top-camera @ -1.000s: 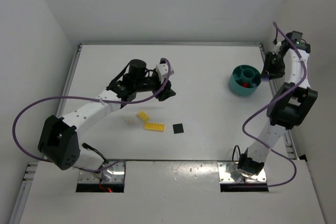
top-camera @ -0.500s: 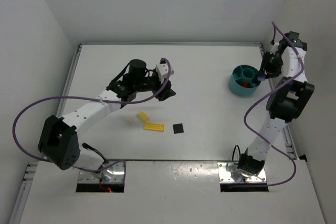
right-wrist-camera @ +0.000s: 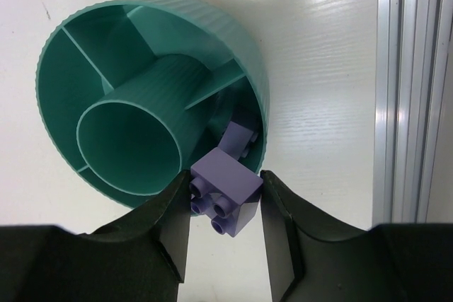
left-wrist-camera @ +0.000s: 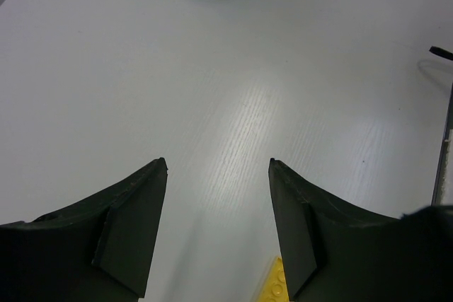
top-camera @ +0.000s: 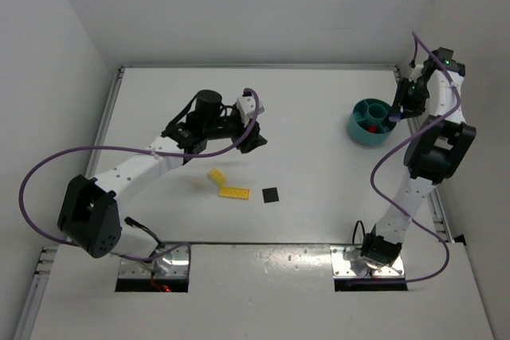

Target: Sort the legos into containers by color

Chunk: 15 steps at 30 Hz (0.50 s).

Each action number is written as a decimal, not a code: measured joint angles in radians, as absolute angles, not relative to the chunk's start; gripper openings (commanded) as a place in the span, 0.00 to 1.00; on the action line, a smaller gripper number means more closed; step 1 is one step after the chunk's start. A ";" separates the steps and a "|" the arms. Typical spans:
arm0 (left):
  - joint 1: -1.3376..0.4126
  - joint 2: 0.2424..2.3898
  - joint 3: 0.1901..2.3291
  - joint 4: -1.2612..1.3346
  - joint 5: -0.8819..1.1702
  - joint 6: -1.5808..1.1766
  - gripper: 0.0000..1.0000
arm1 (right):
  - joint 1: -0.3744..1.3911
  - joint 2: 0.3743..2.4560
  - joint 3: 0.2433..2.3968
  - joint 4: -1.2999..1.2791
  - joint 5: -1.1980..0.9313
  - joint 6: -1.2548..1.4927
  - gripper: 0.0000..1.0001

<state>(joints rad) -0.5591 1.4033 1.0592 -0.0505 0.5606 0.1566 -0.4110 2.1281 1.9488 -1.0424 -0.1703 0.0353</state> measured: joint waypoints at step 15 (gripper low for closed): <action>-0.559 1.403 1.059 -0.042 0.558 0.144 0.68 | -0.411 2.125 1.949 -1.049 -0.214 0.042 0.51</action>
